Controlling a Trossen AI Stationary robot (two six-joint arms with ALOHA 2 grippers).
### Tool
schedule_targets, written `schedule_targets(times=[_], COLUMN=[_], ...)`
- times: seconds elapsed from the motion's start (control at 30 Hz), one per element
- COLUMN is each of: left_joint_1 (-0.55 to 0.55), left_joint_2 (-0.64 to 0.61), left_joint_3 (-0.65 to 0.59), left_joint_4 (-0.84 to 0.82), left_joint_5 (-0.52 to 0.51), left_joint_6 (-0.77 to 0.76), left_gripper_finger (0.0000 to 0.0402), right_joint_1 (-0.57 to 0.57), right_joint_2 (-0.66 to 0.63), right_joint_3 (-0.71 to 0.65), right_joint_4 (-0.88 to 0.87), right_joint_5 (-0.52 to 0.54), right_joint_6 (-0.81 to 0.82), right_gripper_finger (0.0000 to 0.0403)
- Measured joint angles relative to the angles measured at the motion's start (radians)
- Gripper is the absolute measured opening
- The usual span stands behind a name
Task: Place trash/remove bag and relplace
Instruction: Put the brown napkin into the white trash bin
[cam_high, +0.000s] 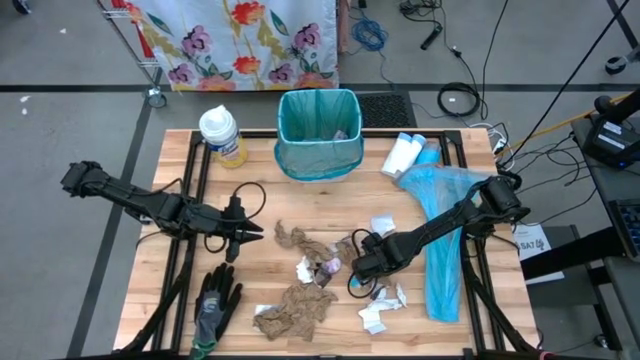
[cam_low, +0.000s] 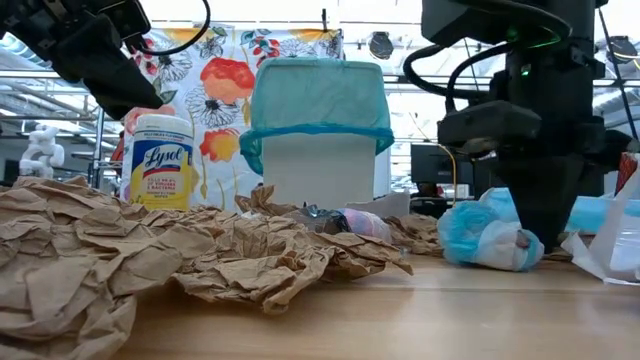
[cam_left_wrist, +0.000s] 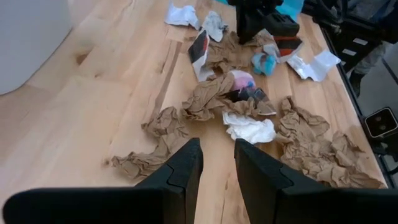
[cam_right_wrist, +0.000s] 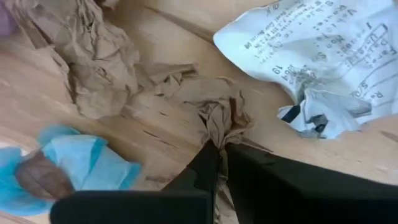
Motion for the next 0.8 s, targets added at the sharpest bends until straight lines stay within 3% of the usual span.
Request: schedule_targets(times=[0.2,0.4,0.63,0.8], left_joint_1=[0.0,0.042,0.12,0.163], left_joint_2=[0.0,0.0,-0.012,-0.016], left_joint_3=[0.0,0.0,0.0,0.0], left_joint_4=[-0.012,-0.042,-0.042,-0.04], left_joint_5=[0.0,-0.006,-0.008,0.015], left_joint_6=[0.0,0.024,0.069,0.069], left_gripper_finger=[0.0099,0.0099,0.0099,0.0099], right_joint_1=[-0.001,-0.008,-0.059,-0.133], right_joint_2=[-0.157,-0.337,-0.4,-0.374], right_joint_3=[-0.001,0.048,0.326,0.561], right_joint_4=[-0.026,-0.14,-0.439,-0.455], right_joint_5=[0.039,0.186,0.345,0.497], right_joint_6=[0.059,0.069,-0.074,-0.303], right_gripper_finger=[0.0003,0.0001,0.0001,0.0])
